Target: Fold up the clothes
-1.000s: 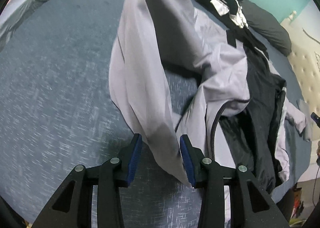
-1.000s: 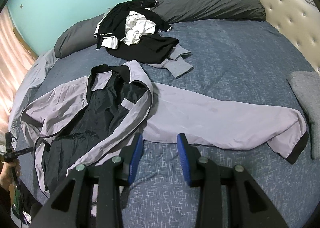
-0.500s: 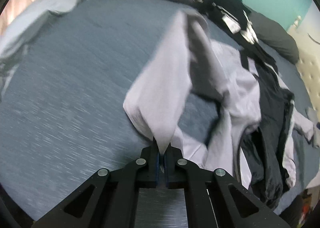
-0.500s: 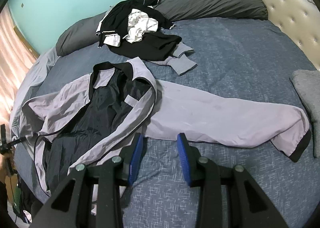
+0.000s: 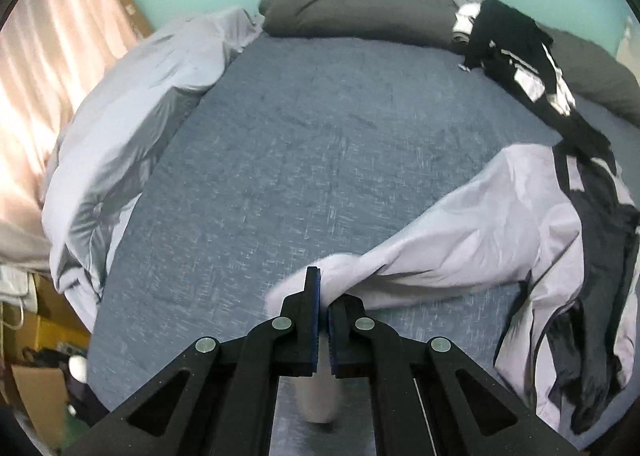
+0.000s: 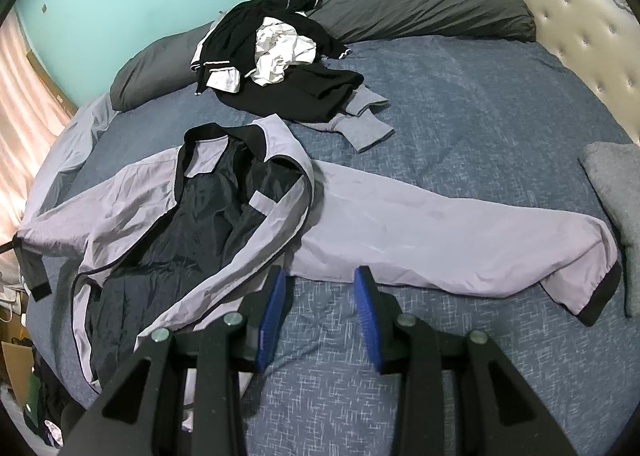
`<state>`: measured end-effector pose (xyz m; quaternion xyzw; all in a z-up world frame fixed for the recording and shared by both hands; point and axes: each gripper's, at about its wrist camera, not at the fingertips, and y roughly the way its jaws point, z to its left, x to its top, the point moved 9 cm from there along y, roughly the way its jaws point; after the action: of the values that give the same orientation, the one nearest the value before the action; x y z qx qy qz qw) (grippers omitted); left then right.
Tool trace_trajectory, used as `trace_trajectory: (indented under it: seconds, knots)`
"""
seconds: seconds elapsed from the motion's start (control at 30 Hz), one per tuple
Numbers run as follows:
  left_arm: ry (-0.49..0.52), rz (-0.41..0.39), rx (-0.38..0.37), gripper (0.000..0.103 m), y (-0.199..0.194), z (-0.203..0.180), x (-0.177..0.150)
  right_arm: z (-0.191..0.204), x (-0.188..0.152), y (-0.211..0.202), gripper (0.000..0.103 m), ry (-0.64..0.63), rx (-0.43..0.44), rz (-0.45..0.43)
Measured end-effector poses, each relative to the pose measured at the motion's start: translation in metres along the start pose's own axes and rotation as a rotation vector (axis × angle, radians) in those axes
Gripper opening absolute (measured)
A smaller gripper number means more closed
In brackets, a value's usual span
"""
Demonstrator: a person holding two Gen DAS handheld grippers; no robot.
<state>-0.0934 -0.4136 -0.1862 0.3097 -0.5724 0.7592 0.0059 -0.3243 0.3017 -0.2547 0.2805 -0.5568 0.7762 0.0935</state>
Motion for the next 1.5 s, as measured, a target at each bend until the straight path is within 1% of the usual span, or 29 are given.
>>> trace_trajectory:
  seconds: [0.1, 0.17, 0.27, 0.37, 0.53, 0.6, 0.7, 0.77, 0.9, 0.93, 0.97, 1.0, 1.1, 1.17, 1.23, 1.3, 1.33, 1.37, 1.5]
  knots:
    - [0.033, 0.048, 0.053, 0.007, 0.013, 0.009, 0.001, 0.001, 0.002, 0.001, 0.036, -0.003, -0.002, 0.000]
    - [0.021, 0.083, 0.062, 0.007, 0.027, 0.012, -0.003, 0.002, 0.002, 0.003, 0.036, -0.002, -0.002, 0.003]
    - [0.008, 0.116, 0.060, 0.007, 0.045, 0.017, -0.012, 0.005, 0.000, 0.005, 0.036, -0.011, -0.008, 0.009]
    - [0.018, 0.131, 0.105, 0.007, 0.061, 0.025, -0.017, 0.007, -0.002, 0.009, 0.036, -0.022, -0.017, 0.018]
    - [-0.066, 0.145, 0.137, 0.011, 0.081, 0.054, -0.020, 0.013, -0.003, 0.018, 0.036, -0.026, -0.022, 0.033]
    - [-0.118, 0.148, 0.120, 0.016, 0.085, 0.064, -0.023, 0.018, -0.004, 0.022, 0.036, -0.027, -0.021, 0.041]
    - [-0.184, 0.153, 0.065, 0.020, 0.087, 0.072, -0.026, 0.026, -0.005, 0.028, 0.036, -0.031, -0.013, 0.049]
    - [-0.208, 0.140, 0.032, 0.021, 0.080, 0.072, -0.025, 0.031, -0.007, 0.031, 0.036, -0.035, -0.005, 0.053]
    - [-0.203, 0.104, 0.003, 0.022, 0.059, 0.069, -0.022, 0.045, -0.012, 0.035, 0.036, -0.045, 0.023, 0.064]
    - [-0.205, 0.092, -0.014, 0.023, 0.051, 0.066, -0.021, 0.048, -0.013, 0.035, 0.036, -0.047, 0.030, 0.066]
    - [-0.204, 0.081, -0.027, 0.026, 0.045, 0.064, -0.020, 0.049, -0.013, 0.034, 0.036, -0.046, 0.036, 0.066]
    - [-0.200, 0.076, -0.026, 0.029, 0.040, 0.064, -0.019, 0.052, -0.014, 0.033, 0.036, -0.047, 0.042, 0.066]
    - [-0.201, 0.061, -0.026, 0.031, 0.027, 0.065, -0.013, 0.057, -0.014, 0.028, 0.036, -0.058, 0.053, 0.063]
    - [-0.183, 0.050, -0.027, 0.033, 0.017, 0.057, -0.009, 0.058, -0.013, 0.027, 0.036, -0.061, 0.058, 0.062]
    - [-0.159, 0.026, -0.057, 0.036, 0.009, 0.042, 0.000, 0.058, -0.012, 0.025, 0.036, -0.059, 0.061, 0.061]
    - [-0.135, 0.006, -0.122, 0.044, 0.001, 0.016, 0.009, 0.058, -0.012, 0.026, 0.036, -0.061, 0.064, 0.063]
    - [-0.111, 0.006, -0.150, 0.046, -0.001, 0.000, 0.013, 0.059, -0.012, 0.026, 0.036, -0.063, 0.064, 0.065]
    - [-0.087, 0.006, -0.174, 0.048, -0.003, -0.016, 0.016, 0.059, -0.012, 0.026, 0.036, -0.065, 0.065, 0.066]
    - [0.021, 0.021, -0.240, 0.048, 0.000, -0.083, 0.027, 0.060, -0.010, 0.031, 0.036, -0.075, 0.063, 0.075]
